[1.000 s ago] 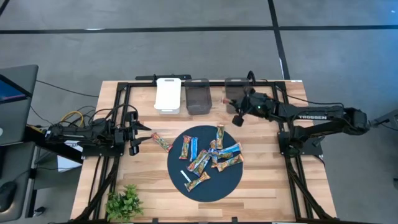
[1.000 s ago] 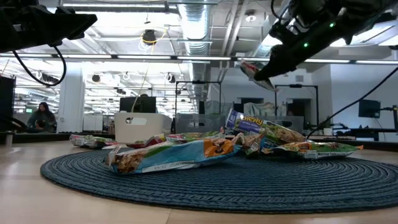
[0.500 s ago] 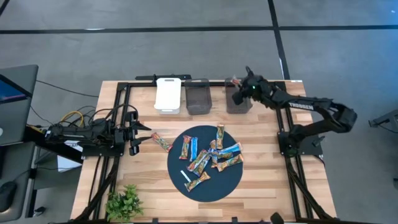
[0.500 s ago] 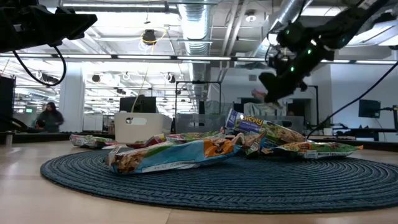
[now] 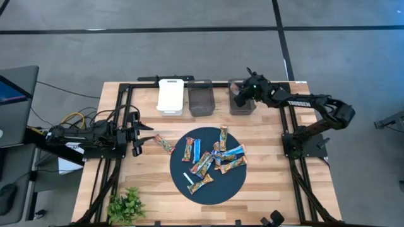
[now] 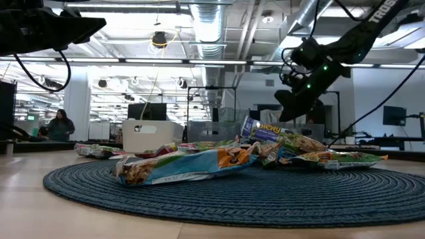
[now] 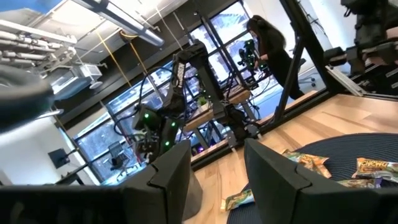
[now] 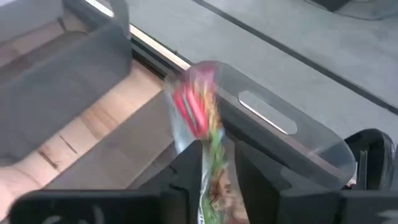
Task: Pick and place Granola Bars by type
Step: Put the red granola bar into the right black bin, then put the left blue granola bar into the left black bin
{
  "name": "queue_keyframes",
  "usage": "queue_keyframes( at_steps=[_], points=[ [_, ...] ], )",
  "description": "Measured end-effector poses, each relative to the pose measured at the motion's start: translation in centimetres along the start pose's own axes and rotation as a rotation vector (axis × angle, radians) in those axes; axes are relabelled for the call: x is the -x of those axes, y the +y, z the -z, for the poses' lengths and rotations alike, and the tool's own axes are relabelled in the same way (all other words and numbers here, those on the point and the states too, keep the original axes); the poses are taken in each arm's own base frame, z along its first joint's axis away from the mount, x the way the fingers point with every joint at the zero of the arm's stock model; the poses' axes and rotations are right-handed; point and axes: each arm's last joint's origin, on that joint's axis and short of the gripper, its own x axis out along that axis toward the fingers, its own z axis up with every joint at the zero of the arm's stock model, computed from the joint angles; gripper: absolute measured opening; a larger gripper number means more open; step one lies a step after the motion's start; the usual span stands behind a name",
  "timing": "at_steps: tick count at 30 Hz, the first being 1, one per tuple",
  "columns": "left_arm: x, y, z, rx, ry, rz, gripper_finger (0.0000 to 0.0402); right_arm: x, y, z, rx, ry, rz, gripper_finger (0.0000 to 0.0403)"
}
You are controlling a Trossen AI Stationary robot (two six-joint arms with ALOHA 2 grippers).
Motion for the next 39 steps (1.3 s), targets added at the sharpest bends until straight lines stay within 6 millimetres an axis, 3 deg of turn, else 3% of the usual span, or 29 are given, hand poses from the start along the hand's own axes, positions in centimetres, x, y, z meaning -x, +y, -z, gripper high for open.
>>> queue_keyframes(
  at_steps=[7, 14, 21, 26, 33, 39],
  points=[
    [0.0, 0.0, 0.0, 0.010, 0.005, 0.002, 0.0146, 1.3, 0.4, -0.8, 0.077, -0.053, -0.041, 0.0178],
    [0.0, 0.0, 0.1, 0.022, 0.007, 0.004, 0.0146, 3.7, 5.9, -0.5, 0.402, -0.112, -0.524, 0.0220],
    [0.0, -0.1, 0.1, 0.064, 0.008, 0.007, 0.0146, 5.0, 11.0, 1.8, 0.601, -0.037, -0.694, 0.0221],
    [0.0, -0.5, 0.6, 0.116, 0.047, 0.081, 0.0146, 5.9, 13.3, 2.1, 0.666, -0.102, -0.762, 0.0211],
    [-0.5, -0.7, 0.9, 0.166, 0.149, 0.109, 0.0146, 6.8, 14.6, 2.0, 0.732, -0.192, -0.800, 0.0199],
    [-2.3, -0.6, 0.9, 0.211, 0.248, 0.111, 0.0146, 6.4, 13.9, 1.5, 0.729, -0.204, -0.697, 0.0189]
  ],
)
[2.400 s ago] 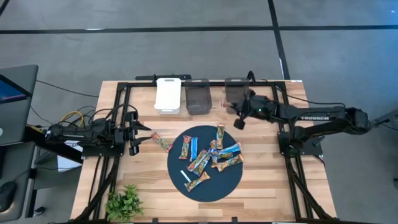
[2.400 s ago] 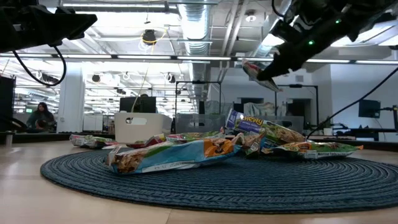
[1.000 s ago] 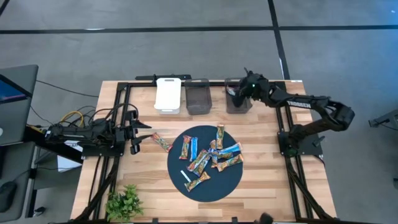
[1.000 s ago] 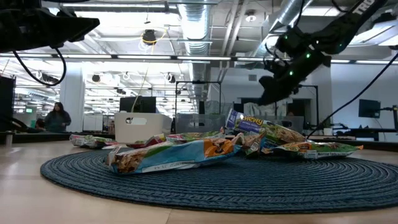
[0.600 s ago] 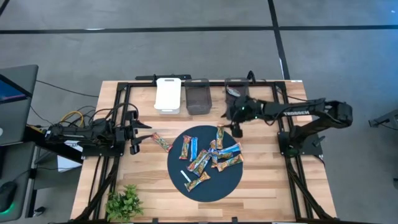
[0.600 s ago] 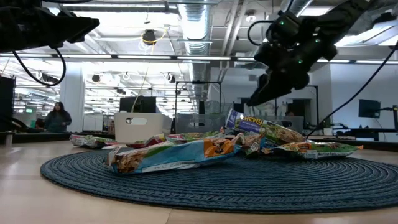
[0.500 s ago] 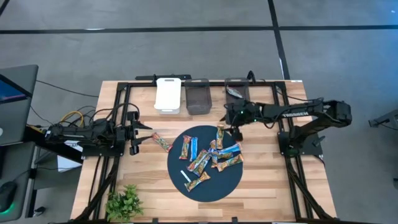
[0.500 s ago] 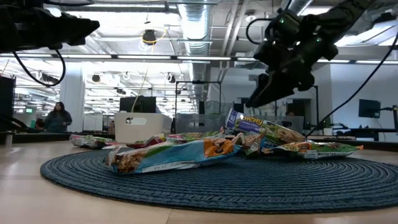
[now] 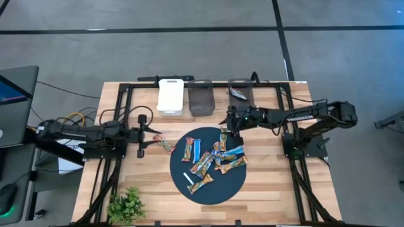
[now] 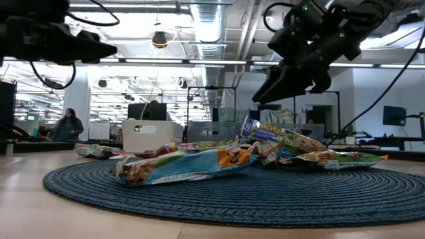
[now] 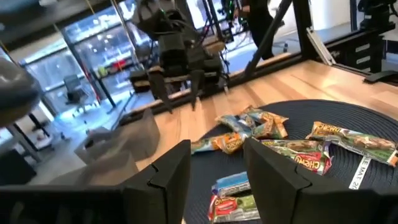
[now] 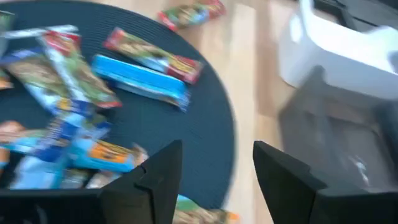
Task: Pick and place Granola Bars by type
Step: Put the left blue granola bar into the left black bin
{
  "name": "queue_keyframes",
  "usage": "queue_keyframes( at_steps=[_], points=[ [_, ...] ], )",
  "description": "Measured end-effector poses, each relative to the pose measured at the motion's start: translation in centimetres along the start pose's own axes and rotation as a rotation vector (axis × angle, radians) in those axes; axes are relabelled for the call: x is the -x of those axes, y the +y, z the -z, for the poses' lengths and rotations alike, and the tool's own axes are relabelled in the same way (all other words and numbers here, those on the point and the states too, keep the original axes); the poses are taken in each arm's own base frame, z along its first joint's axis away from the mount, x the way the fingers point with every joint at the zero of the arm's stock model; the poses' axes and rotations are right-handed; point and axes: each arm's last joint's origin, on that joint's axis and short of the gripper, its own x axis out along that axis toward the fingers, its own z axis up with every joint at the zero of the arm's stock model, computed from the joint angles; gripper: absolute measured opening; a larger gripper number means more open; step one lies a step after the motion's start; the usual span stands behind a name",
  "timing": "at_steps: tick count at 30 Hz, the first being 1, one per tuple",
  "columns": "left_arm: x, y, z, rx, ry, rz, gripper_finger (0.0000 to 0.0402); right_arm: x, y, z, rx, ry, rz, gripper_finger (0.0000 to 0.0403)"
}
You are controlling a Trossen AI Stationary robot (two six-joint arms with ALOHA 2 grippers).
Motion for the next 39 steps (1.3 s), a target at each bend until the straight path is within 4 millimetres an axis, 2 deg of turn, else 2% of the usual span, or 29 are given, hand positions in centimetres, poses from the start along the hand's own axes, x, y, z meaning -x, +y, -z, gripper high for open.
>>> queue_keyframes(
  at_steps=[4, 8, 19, 23, 26, 31, 36, 39],
  points=[
    [-2.0, 0.0, -0.2, 0.010, 0.072, 0.025, 0.0146, 0.1, -0.6, 0.3, -0.011, 0.009, 0.024, 0.0184],
    [-4.8, -0.1, -0.6, 0.011, 0.150, 0.068, 0.0146, 0.2, -1.1, 0.5, 0.001, 0.020, 0.050, 0.0180],
    [-15.9, -0.7, -0.3, -0.110, 0.483, 0.212, 0.0146, 0.3, -1.5, 0.9, 0.015, 0.046, 0.075, 0.0180],
    [-19.0, -1.1, -0.1, -0.090, 0.594, 0.328, 0.0146, 0.5, -1.6, 1.2, 0.011, 0.099, 0.110, 0.0176],
    [-20.7, -1.4, -0.2, -0.072, 0.651, 0.413, 0.0146, 0.7, -1.6, 1.5, -0.005, 0.151, 0.142, 0.0173],
    [-23.0, -1.2, -0.5, -0.127, 0.689, 0.424, 0.0146, 1.3, -1.4, 2.0, -0.019, 0.187, 0.190, 0.0168],
    [-24.1, -0.9, -0.9, -0.176, 0.648, 0.431, 0.0146, 2.4, -1.2, 2.5, -0.069, 0.237, 0.269, 0.0164],
    [-24.0, -0.4, -0.6, -0.190, 0.698, 0.385, 0.0146, 3.0, -0.9, 3.0, -0.121, 0.281, 0.296, 0.0161]
  ],
)
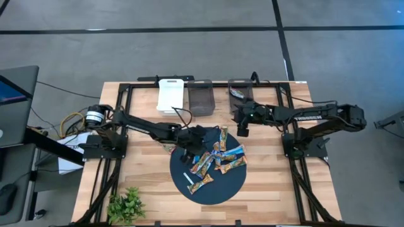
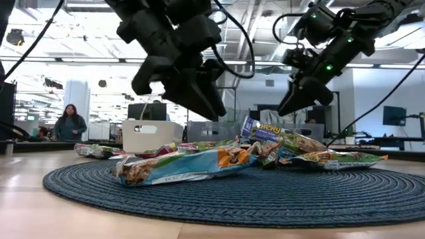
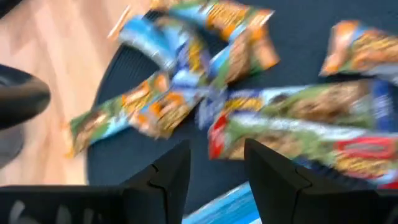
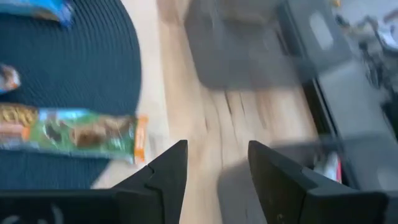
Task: Pick and place Granola Bars by type
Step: Put the left blue granola bar into the left black bin
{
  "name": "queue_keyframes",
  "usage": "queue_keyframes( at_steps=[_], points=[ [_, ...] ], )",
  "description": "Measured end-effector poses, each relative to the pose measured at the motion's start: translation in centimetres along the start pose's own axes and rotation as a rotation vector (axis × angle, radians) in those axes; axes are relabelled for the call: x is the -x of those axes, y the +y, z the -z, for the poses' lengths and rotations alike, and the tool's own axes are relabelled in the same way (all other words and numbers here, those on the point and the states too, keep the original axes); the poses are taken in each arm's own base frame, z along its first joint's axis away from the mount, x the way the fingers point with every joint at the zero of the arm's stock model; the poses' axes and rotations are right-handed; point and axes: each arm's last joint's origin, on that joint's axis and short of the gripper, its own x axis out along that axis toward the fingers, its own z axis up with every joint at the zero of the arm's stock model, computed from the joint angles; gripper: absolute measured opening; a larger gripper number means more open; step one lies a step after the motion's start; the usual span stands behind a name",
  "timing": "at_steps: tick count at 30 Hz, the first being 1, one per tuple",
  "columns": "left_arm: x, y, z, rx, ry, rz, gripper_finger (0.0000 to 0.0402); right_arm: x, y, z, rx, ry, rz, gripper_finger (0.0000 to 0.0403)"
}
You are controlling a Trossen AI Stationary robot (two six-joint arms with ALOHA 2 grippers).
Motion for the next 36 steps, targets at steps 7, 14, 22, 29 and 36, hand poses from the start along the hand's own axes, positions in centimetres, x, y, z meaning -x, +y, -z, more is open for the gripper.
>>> queue_keyframes(
  at_steps=[7, 14, 22, 29, 36],
  points=[
    [0.1, 1.0, 1.9, 0.044, 0.107, 0.042, 0.0146, 0.7, 0.3, 1.1, -0.026, -0.002, 0.001, 0.0154],
    [0.3, 1.0, 3.3, -0.048, 0.177, 0.110, 0.0146, 1.0, 0.3, 1.2, -0.050, -0.012, 0.004, 0.0142],
    [0.2, 0.5, 3.4, -0.335, 0.150, 0.158, 0.0146, 1.0, 0.3, 1.2, -0.055, -0.009, 0.002, 0.0132],
    [0.1, 0.4, 3.3, -0.243, 0.114, 0.184, 0.0146, 1.0, 0.3, 1.2, -0.056, -0.010, 0.000, 0.0133],
    [-1.2, -0.1, 3.5, -0.266, 0.106, 0.208, 0.0146, 0.9, 0.3, 1.2, -0.056, -0.011, 0.000, 0.0131]
  ],
)
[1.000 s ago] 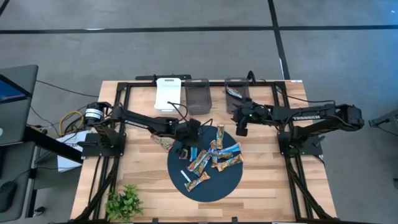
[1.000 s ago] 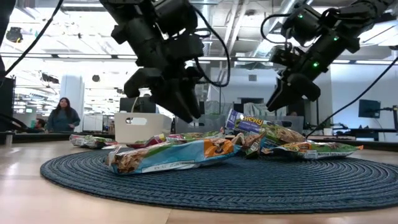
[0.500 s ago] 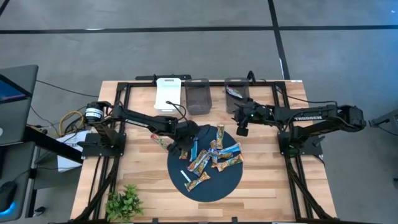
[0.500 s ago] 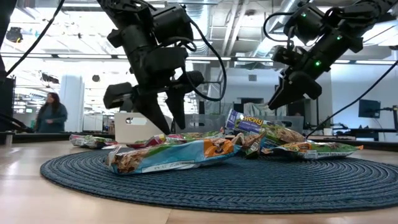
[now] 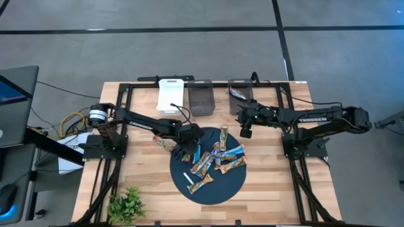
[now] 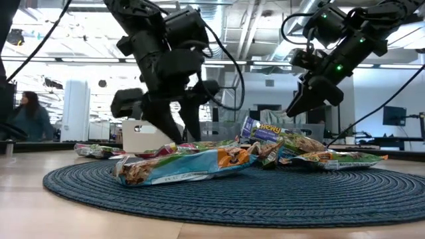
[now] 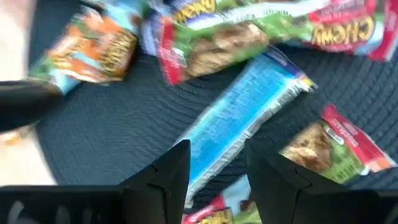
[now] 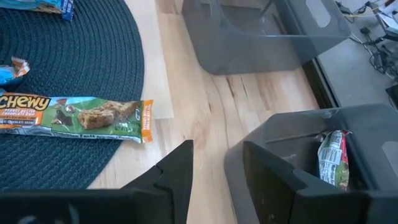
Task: Pick and place Granola Bars by type
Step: Put the left blue granola bar into the left black bin
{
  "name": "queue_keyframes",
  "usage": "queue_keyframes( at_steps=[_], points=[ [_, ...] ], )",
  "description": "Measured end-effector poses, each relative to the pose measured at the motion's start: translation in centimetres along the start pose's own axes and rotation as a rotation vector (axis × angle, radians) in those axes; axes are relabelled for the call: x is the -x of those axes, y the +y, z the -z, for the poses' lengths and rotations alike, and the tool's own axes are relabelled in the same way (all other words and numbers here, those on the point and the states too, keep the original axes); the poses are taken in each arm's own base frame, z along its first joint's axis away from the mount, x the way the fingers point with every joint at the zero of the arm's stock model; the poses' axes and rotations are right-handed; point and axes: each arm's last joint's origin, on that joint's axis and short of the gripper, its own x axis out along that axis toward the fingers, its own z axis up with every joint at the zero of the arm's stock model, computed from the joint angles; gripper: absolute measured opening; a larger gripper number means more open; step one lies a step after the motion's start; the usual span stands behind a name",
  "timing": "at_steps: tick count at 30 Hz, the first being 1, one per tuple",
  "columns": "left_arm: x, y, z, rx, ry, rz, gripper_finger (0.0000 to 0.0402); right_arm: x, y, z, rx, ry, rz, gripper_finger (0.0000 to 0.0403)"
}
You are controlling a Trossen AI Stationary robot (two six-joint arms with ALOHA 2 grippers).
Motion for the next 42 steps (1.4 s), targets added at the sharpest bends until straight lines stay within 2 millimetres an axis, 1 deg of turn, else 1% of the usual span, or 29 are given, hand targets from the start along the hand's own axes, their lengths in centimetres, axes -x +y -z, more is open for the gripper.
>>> queue_keyframes(
  at_steps=[3, 6, 12, 15, 20, 22, 24, 29, 30, 37, 42],
  points=[
    [-1.7, -0.1, 0.2, -0.085, 0.027, -0.006, 0.0146, 0.0, 0.0, 0.0, 0.000, -0.001, 0.000, 0.0128],
    [-2.9, -0.2, 0.0, -0.169, 0.100, -0.075, 0.0146, 0.0, 0.0, 0.0, 0.000, 0.001, 0.000, 0.0128],
    [-2.8, -0.4, -1.0, -0.214, 0.150, -0.169, 0.0146, 0.0, 0.0, 0.0, 0.000, 0.003, -0.001, 0.0127],
    [-2.7, -0.4, -1.5, -0.225, 0.159, -0.172, 0.0146, 0.0, 0.0, 0.0, 0.000, 0.004, -0.002, 0.0127],
    [-2.6, -0.5, -1.5, -0.223, 0.133, -0.137, 0.0142, 0.0, 0.0, 0.1, -0.006, 0.005, -0.002, 0.0127],
    [-2.7, -0.5, -1.5, -0.214, 0.124, -0.130, 0.0129, 0.0, 0.0, 0.1, -0.006, 0.005, -0.002, 0.0127],
    [-2.6, -0.5, -1.5, -0.214, 0.125, -0.124, 0.0105, 0.0, 0.0, 0.1, -0.006, 0.004, -0.002, 0.0127],
    [-2.6, -0.5, -1.5, -0.210, 0.125, -0.124, 0.0024, 0.0, 0.0, 0.1, -0.006, 0.003, -0.001, 0.0127],
    [-2.6, -0.5, -1.5, -0.209, 0.123, -0.125, 0.0014, 0.0, 0.0, 0.1, -0.006, 0.003, -0.001, 0.0127],
    [-2.6, -0.4, -1.6, -0.158, 0.126, -0.148, 0.0004, 0.0, 0.0, 0.1, -0.007, 0.003, -0.002, 0.0127],
    [-2.4, -0.1, -1.9, -0.110, 0.167, -0.176, 0.0002, 0.0, 0.0, 0.1, -0.007, 0.004, -0.001, 0.0127]
  ],
)
